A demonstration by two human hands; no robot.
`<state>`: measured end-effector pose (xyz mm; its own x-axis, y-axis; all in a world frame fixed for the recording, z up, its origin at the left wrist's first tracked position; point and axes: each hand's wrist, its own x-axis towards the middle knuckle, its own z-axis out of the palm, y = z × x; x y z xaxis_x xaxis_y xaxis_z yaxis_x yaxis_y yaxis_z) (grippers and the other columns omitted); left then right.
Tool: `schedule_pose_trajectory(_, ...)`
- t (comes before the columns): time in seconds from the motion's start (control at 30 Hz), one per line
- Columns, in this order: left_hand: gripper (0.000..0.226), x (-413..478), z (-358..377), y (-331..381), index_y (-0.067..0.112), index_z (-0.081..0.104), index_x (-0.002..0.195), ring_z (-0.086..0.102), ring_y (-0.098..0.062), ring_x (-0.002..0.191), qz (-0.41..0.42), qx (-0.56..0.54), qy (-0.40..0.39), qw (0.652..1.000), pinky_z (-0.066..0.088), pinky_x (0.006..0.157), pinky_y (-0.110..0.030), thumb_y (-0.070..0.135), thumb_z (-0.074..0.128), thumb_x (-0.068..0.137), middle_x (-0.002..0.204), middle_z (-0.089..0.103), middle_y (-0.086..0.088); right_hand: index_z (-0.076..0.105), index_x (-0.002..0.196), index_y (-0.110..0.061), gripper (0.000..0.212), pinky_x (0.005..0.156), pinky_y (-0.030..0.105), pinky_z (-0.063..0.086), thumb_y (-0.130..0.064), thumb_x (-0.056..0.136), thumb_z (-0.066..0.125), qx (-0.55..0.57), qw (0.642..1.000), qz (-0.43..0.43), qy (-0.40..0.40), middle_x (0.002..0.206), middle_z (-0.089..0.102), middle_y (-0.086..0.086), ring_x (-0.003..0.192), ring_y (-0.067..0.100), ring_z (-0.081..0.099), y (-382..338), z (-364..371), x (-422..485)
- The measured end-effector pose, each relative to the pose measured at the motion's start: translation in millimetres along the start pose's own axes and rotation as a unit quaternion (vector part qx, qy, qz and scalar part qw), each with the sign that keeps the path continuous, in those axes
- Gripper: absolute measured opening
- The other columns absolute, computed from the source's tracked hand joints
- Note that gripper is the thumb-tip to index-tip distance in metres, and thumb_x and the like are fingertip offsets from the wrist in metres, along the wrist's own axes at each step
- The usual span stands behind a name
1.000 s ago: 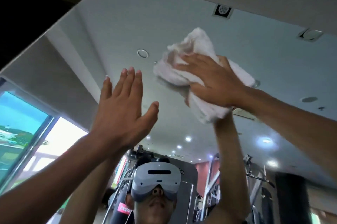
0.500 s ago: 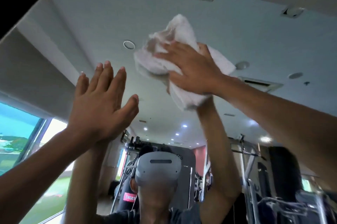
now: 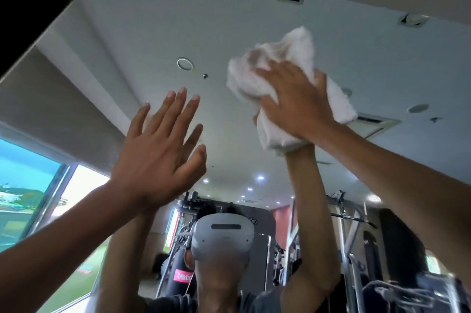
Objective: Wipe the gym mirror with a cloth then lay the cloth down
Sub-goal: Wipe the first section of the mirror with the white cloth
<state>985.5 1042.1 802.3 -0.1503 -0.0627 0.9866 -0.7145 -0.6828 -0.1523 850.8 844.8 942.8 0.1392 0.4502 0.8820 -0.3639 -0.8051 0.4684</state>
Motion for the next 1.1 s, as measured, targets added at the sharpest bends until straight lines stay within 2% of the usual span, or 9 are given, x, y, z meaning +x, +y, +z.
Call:
schedule_pose_trajectory(0.13, 0.070, -1.9, 1.6, 2.0, 0.023, 0.013, 0.161, 0.022, -0.020, 0.152, 0.063, 0.009, -0.016, 0.998, 0.018, 0.121, -0.043, 0.054, 0.024, 0.099, 0.164, 0.026, -0.004, 0.041, 0.146, -0.039, 0.062, 0.104, 0.043, 0.021, -0.045, 0.085, 0.037, -0.010, 0.979, -0.199, -0.047, 0.156, 0.039, -0.005, 0.143, 0.014, 0.031, 67.9, -21.9, -41.7)
schedule_pose_trajectory(0.23, 0.069, 3.9, 0.1, 22.3, 0.019, 0.031, 0.156, 0.037, -0.024, 0.146, 0.021, 0.003, 0.001, 1.000, 0.024, 0.118, -0.049, 0.051, 0.029, 0.095, 0.153, 0.046, -0.010, 0.041, 0.144, -0.039, 0.061, 0.103, 0.052, 0.029, -0.050, 0.085, 0.030, -0.020, 0.998, 0.049, 0.018, 0.151, 0.044, -0.004, 0.140, 0.017, 0.034, 108.2, -20.7, -33.8)
schedule_pose_trajectory(0.33, 0.074, 16.0, 2.5, 71.1, 0.014, 0.041, 0.151, 0.034, -0.025, 0.147, -0.018, -0.070, 0.015, 0.997, 0.018, 0.121, -0.047, 0.054, 0.027, 0.090, 0.151, 0.048, -0.011, 0.043, 0.142, -0.034, 0.051, 0.107, 0.053, 0.023, -0.050, 0.094, 0.035, -0.054, 0.961, 0.267, 0.046, 0.151, 0.042, -0.003, 0.140, 0.022, 0.034, 89.0, -9.7, -1.1)
schedule_pose_trajectory(0.4, 0.084, 27.0, 7.4, 112.2, 0.011, 0.031, 0.155, 0.026, -0.022, 0.151, -0.036, -0.123, 0.011, 0.992, 0.010, 0.123, -0.043, 0.058, 0.022, 0.087, 0.157, 0.040, -0.010, 0.038, 0.147, -0.036, 0.053, 0.112, 0.053, 0.018, -0.049, 0.095, 0.035, -0.034, 0.977, 0.211, 0.023, 0.157, 0.034, -0.005, 0.145, 0.018, 0.027, 74.9, -7.5, 2.2)
schedule_pose_trajectory(0.57, 0.089, 52.2, 33.5, 199.4, 0.015, 0.009, 0.160, 0.003, -0.016, 0.154, -0.077, -0.196, -0.007, 0.978, -0.003, 0.124, -0.039, 0.062, 0.013, 0.084, 0.167, 0.015, -0.005, 0.043, 0.146, -0.039, 0.064, 0.107, 0.046, 0.022, -0.047, 0.083, 0.033, 0.042, 0.989, -0.130, -0.059, 0.159, 0.034, -0.009, 0.146, 0.013, 0.028, 121.1, -33.5, -60.8)
schedule_pose_trajectory(0.67, 0.086, 46.8, 46.1, 215.9, 0.023, 0.002, 0.161, -0.010, -0.016, 0.155, -0.037, -0.149, -0.046, 0.987, -0.012, 0.123, -0.041, 0.062, 0.003, 0.084, 0.169, 0.000, -0.005, 0.038, 0.147, -0.040, 0.066, 0.109, 0.051, 0.022, -0.048, 0.082, 0.030, 0.024, 0.994, -0.082, -0.064, 0.159, 0.033, -0.006, 0.147, 0.015, 0.026, 165.4, -42.9, -67.2)
schedule_pose_trajectory(0.77, 0.081, 37.9, 57.4, 214.5, 0.030, -0.006, 0.160, -0.018, -0.017, 0.153, 0.012, -0.062, -0.069, 0.996, -0.015, 0.121, -0.046, 0.061, 0.000, 0.086, 0.167, -0.015, -0.004, 0.038, 0.146, -0.042, 0.062, 0.111, 0.058, 0.024, -0.052, 0.086, 0.025, 0.002, 0.997, 0.064, -0.038, 0.158, 0.034, -0.008, 0.145, 0.018, 0.027, 186.9, -39.0, -35.4)
schedule_pose_trajectory(0.87, 0.077, 39.8, 63.4, 212.7, 0.031, 0.007, 0.161, -0.003, -0.020, 0.155, 0.019, -0.036, -0.040, 0.998, -0.005, 0.122, -0.050, 0.061, 0.012, 0.090, 0.168, -0.002, -0.007, 0.037, 0.148, -0.040, 0.061, 0.112, 0.056, 0.019, -0.050, 0.088, 0.027, -0.020, 0.987, 0.162, -0.006, 0.158, 0.032, -0.008, 0.145, 0.018, 0.026, 159.4, -24.8, -15.3)
schedule_pose_trajectory(1.1, 0.086, 37.3, 63.3, 216.7, 0.018, 0.001, 0.161, -0.005, -0.016, 0.155, -0.021, -0.031, -0.012, 0.999, -0.005, 0.124, -0.046, 0.065, 0.018, 0.091, 0.167, 0.000, -0.004, 0.030, 0.151, -0.045, 0.070, 0.112, 0.049, 0.014, -0.054, 0.081, 0.026, 0.029, 0.982, -0.151, -0.111, 0.163, 0.022, -0.013, 0.149, 0.011, 0.016, 179.4, -50.9, -81.5)
